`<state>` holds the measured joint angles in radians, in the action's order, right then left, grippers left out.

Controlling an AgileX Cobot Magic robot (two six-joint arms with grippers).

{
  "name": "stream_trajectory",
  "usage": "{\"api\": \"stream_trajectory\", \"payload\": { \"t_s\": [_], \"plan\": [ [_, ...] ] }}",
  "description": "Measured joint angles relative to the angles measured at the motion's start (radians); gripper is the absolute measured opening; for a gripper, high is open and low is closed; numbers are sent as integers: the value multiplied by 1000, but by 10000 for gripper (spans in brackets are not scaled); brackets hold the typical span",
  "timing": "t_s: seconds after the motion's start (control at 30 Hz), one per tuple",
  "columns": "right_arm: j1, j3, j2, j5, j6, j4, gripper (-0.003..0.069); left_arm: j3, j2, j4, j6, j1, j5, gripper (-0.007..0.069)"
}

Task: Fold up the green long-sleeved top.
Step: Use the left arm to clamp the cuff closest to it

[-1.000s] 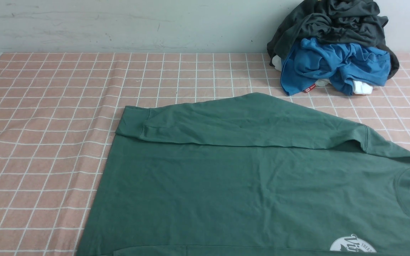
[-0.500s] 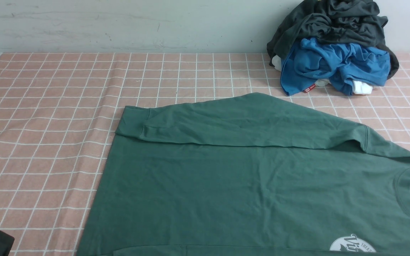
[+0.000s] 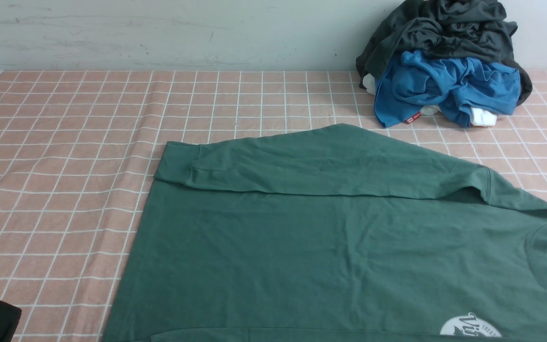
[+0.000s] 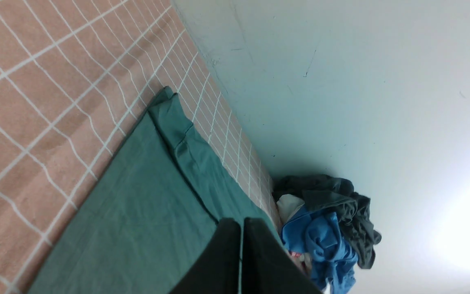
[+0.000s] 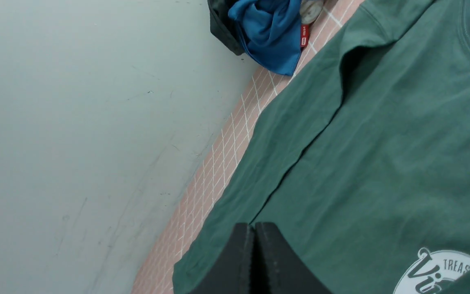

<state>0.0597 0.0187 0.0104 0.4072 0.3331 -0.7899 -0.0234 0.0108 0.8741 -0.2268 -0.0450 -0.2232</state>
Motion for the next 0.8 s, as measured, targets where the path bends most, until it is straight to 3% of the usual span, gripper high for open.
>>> {"api": "stream_trajectory", "payload": {
  "t_s": [0.1, 0.23, 0.27, 0.4, 0.57, 0.6, 0.8],
  "plan": [
    [0, 0, 0, -1, -53, 0, -14, 38, 0, 0, 76, 0, -41, -3],
    [0, -16, 0, -15, -189, 20, -14, 162, 0, 0, 311, 0, -150, -3],
    [0, -55, 0, -15, -253, 43, -14, 212, -8, -7, 416, 0, -211, -3],
    [0, -198, -85, -18, -382, 155, -14, 331, -161, -97, 590, 0, -380, -3],
    [0, -395, -326, 53, -476, 350, -14, 515, -463, -327, 656, 0, -621, -3],
    [-7, -495, -449, 129, -494, 424, -14, 601, -568, -417, 660, 10, -692, -3],
    [-144, -729, -758, 439, -508, 490, -14, 751, -847, -600, 588, 169, -833, 29]
  ]
}}
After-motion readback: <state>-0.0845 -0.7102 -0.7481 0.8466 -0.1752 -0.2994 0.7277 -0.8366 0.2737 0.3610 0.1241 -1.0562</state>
